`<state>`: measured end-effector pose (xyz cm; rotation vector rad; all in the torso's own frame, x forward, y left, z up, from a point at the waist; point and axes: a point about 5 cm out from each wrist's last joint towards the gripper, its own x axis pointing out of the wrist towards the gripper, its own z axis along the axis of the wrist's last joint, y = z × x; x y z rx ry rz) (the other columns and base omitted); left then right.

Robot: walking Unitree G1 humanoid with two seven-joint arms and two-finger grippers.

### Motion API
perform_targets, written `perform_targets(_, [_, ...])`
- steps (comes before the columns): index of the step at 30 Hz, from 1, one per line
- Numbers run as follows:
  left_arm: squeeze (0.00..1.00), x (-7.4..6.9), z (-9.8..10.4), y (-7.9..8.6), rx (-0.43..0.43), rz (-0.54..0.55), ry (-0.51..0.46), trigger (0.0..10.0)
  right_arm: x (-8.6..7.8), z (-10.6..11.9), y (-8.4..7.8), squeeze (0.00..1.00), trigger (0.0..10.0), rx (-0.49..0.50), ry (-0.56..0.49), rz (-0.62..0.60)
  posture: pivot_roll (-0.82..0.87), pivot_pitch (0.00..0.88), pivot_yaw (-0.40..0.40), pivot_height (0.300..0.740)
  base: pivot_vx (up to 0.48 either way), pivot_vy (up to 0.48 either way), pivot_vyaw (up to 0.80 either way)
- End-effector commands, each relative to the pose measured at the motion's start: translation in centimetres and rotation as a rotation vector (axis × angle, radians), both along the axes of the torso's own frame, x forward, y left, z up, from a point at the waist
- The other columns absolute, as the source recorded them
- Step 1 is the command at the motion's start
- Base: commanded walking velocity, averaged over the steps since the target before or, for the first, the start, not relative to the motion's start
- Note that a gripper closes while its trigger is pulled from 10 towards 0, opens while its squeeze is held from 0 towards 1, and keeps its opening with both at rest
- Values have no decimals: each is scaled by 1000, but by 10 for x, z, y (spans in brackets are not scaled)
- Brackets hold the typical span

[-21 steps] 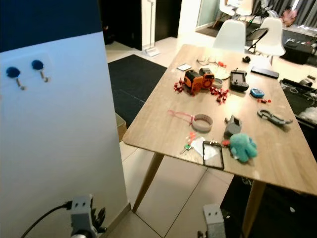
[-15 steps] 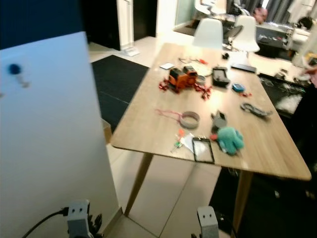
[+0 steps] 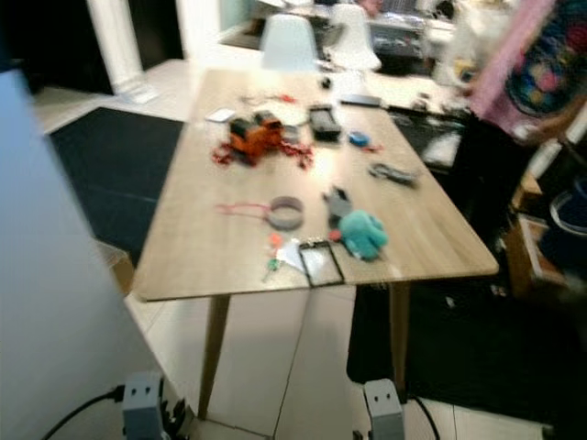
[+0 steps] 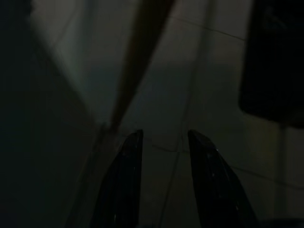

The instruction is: Hang keys on a hook

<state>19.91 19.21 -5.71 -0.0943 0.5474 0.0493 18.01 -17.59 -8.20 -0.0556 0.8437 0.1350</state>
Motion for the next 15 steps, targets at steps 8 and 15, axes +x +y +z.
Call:
perform_targets(8, [0, -10, -6, 2, 2, 23, 37, 10000, 1, 1, 1, 0, 10000, -1, -12, 15, 48, 58, -29, 740, 0, 0, 0])
perform_targets(15, [0, -9, -6, 2, -1, 22, 34, 10000, 0, 0, 1, 0, 10000, -2, -8, 15, 48, 59, -29, 740, 0, -254, 0])
